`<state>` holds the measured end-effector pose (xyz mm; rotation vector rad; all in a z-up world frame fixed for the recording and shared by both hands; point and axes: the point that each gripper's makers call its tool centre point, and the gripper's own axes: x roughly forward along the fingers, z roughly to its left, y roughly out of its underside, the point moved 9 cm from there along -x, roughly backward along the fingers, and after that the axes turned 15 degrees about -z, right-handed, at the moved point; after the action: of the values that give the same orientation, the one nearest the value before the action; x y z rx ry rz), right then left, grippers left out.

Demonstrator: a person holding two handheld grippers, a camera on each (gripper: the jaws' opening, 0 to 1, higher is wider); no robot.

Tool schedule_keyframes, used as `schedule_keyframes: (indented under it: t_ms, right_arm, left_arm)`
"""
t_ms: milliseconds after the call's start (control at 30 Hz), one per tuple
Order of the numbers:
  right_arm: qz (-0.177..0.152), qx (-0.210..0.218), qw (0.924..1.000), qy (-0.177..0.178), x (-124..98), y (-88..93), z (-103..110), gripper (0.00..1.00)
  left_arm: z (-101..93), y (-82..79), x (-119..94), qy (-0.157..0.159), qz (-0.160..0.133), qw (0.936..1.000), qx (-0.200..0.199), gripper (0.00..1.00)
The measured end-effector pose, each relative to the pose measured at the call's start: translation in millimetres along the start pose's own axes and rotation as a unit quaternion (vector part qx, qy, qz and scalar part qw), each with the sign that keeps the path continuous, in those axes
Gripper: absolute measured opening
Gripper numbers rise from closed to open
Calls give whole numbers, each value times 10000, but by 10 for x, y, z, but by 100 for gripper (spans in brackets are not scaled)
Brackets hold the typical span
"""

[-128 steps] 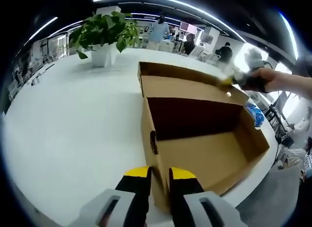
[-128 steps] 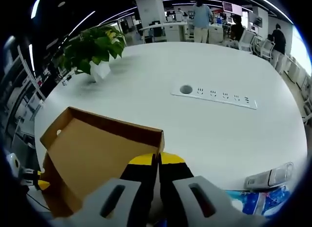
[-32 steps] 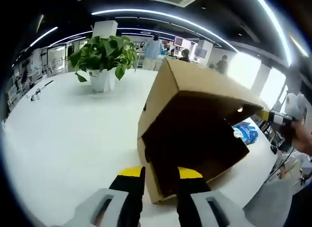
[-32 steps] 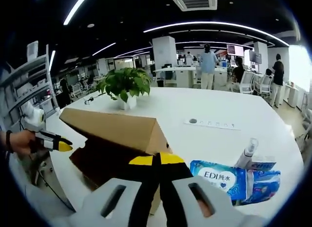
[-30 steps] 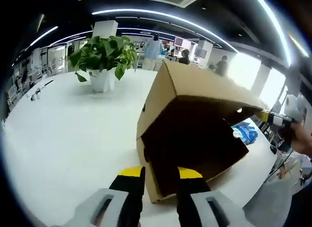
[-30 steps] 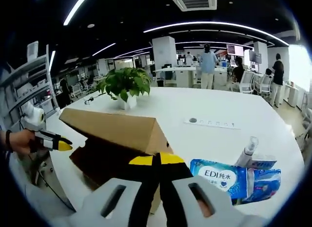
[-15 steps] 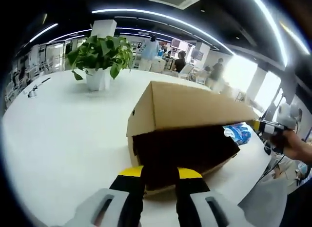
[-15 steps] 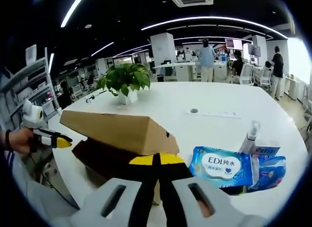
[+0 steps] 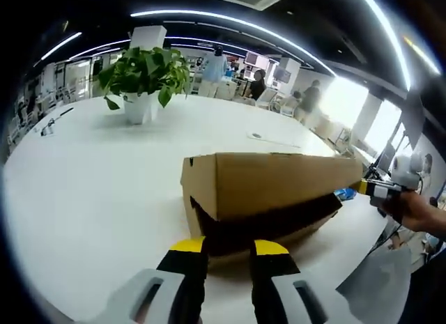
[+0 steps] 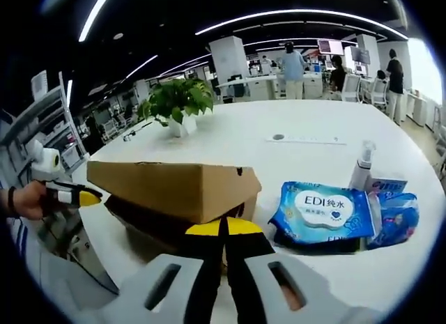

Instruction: Operate the shoe box by opening the lid, removing the specified soft item, and placing it in the target area until the item is outside and the box remains undamaged.

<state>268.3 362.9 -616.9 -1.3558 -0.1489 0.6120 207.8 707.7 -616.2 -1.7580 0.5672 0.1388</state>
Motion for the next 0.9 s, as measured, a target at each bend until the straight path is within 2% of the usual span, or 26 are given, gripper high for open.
schedule_keyframes:
  t_ms: [333, 467, 600, 667, 900]
  right_arm:
    - [138, 110, 9998, 17, -7, 138, -34, 0]
    - [191, 125, 9997, 29, -27, 198, -57, 0]
    - [270, 143, 9995, 87, -29, 264, -83, 0]
    - [238, 158, 9994, 204, -45, 266, -106, 0]
    - [258, 155, 9994, 178, -26, 288, -102, 0]
  left_arm:
    - [23, 37, -73, -75, -3, 10000, 26, 24]
    - [38, 77, -92, -53, 43, 9999, 117, 24]
    - [71, 135, -96, -64, 72, 9999, 43, 24]
    - [71, 154, -103, -70, 104, 9999, 31, 24]
    - [70, 191, -121, -100, 165, 9998, -53, 24]
